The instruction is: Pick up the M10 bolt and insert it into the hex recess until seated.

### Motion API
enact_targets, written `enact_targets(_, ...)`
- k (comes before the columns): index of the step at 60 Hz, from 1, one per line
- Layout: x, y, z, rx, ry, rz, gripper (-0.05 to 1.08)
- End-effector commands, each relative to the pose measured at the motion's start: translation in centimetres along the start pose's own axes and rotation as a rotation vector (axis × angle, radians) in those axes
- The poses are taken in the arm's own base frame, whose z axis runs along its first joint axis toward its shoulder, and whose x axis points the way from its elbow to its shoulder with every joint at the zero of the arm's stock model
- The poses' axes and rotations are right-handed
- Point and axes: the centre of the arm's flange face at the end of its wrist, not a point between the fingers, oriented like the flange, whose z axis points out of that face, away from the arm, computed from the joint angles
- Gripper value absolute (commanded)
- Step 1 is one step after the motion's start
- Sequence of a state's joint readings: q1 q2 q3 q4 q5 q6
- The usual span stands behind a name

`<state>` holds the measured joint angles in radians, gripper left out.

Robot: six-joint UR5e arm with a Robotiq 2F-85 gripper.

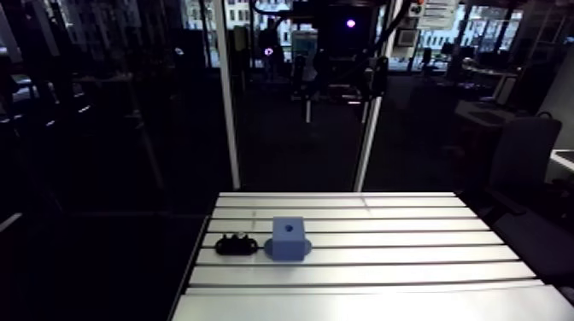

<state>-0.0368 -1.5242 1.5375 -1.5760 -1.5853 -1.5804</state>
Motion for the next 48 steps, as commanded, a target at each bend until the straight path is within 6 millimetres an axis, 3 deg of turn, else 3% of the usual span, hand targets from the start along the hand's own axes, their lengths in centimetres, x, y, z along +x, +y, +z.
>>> enact_targets(1,0.0,0.0,0.1,0.002,0.0,0.0,0.01)
enact_targets(48,-0.1,-0.8,1.5,0.018,-0.016,-0.008,0.01)
